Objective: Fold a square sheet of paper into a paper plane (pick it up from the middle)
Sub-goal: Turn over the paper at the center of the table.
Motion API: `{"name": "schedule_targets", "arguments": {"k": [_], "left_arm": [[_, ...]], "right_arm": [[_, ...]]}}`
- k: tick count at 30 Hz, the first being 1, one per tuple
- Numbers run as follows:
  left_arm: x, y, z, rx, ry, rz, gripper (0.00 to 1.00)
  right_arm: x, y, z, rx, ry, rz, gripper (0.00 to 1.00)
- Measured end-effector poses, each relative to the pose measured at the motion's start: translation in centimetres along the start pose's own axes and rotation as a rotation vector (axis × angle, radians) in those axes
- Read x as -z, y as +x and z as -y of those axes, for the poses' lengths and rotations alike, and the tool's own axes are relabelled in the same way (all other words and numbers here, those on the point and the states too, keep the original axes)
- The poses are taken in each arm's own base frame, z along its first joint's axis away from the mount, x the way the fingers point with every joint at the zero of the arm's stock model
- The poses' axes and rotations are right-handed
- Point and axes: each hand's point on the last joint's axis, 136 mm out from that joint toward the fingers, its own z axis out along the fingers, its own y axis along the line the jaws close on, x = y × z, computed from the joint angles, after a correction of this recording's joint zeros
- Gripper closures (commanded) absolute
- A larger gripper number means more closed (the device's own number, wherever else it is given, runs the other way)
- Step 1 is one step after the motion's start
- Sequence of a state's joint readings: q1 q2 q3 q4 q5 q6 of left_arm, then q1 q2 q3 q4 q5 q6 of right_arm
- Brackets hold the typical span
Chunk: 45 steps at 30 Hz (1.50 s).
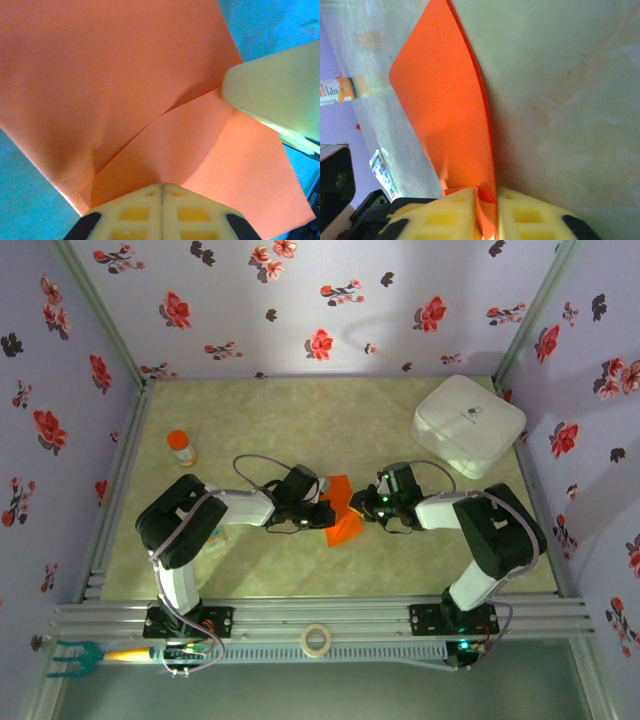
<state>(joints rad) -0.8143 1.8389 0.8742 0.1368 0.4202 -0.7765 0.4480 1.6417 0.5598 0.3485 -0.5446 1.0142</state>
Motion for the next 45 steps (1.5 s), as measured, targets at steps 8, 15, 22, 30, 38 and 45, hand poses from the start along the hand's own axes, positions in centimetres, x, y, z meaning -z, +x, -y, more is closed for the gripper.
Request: {"name": "schedule_targets", "arguments": {"k": [8, 15, 22, 30, 38, 45], "left_arm": [[0.4, 0.1, 0.2, 0.001, -0.002, -0.001, 0.84], [3.3, -0.4, 1.4, -0.026, -0.001, 0.066, 0.78], [7.6, -2.1, 2.8, -0.086, -0.015, 0.227, 0.77], [10.3, -2.1, 1.0, -0.095, -0.096, 0.323, 0.75], [12.6, -2.4, 0.1, -0.095, -0.143, 0.408, 0.71], [14.7, -2.2, -1.4, -0.078, -0.181, 0.477, 0.67]], "right_arm": [[0.0, 0.1, 0.1, -0.005, -0.001, -0.009, 0.94], [1.8, 0.0, -1.5, 0.053, -0.017, 0.025, 0.95], [5.0, -0.1, -3.3, 0.203, 0.076, 0.109, 0.95], [7.9, 0.3, -6.0, 0.447, 0.200, 0.212, 0.96], [9.5, 0.5, -5.7, 0.636, 0.403, 0.259, 0.97], [10.9, 0.1, -5.5, 0.759, 0.547, 0.320, 0.98]]}}
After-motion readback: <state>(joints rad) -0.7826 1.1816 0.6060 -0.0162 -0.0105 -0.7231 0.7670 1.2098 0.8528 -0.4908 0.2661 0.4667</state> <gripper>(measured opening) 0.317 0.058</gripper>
